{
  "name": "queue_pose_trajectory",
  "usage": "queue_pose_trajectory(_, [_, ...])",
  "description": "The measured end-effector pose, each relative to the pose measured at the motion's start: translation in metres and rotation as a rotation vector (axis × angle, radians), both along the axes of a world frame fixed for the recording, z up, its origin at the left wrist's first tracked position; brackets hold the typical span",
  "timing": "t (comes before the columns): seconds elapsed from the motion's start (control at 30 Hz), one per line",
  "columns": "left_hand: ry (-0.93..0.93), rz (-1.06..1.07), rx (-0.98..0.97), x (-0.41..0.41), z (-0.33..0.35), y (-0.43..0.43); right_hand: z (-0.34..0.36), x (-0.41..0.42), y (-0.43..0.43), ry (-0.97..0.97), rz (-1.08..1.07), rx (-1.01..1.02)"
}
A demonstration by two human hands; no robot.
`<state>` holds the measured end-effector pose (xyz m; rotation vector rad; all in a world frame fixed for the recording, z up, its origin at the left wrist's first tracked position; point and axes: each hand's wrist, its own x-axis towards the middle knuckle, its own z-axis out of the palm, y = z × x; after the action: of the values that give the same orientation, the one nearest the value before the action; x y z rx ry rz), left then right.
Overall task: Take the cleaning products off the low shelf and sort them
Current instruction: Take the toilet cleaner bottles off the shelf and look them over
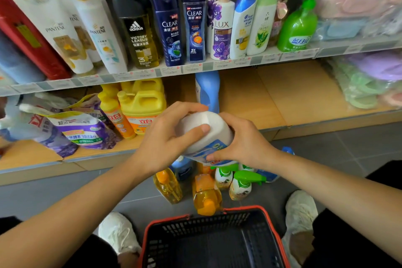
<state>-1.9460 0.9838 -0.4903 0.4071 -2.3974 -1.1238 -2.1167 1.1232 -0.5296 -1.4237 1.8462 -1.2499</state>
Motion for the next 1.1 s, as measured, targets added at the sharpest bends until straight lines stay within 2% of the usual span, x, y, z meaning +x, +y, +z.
queue_pose_trajectory(0.1, [0.019, 0.104, 0.172, -0.010, -0.003, 0.009, 0.000, 0.003, -0.001, 0.080, -0.034, 0.016])
queue_pose_trajectory(0.17, [0.026, 0.140, 0.159, -0.015, -0.003, 0.010, 0.000, 0.004, -0.003, 0.137, -0.051, 0.034])
queue_pose_trajectory(0.27, [0.052, 0.138, -0.126, -0.011, -0.003, 0.008, 0.000, 0.004, -0.006, 0.143, -0.108, 0.031])
queue_pose_trajectory(0.37, [0.036, 0.001, -0.392, -0.006, -0.007, 0.009, 0.001, 0.000, -0.008, 0.091, -0.167, 0.017])
queue_pose_trajectory(0.53, [0.106, -0.163, -0.504, -0.004, -0.012, 0.005, 0.003, -0.001, -0.007, 0.041, -0.191, 0.004])
queue_pose_trajectory(0.67, [0.180, -0.253, -0.689, -0.001, -0.013, -0.001, 0.005, -0.001, -0.005, -0.002, -0.195, -0.005])
queue_pose_trajectory(0.83, [0.222, -0.227, -0.664, -0.002, -0.010, -0.005, 0.007, -0.002, -0.004, -0.063, -0.226, -0.028])
queue_pose_trajectory(1.1, [0.220, -0.028, -0.583, -0.006, -0.011, -0.015, 0.018, -0.011, -0.003, -0.131, -0.272, -0.069])
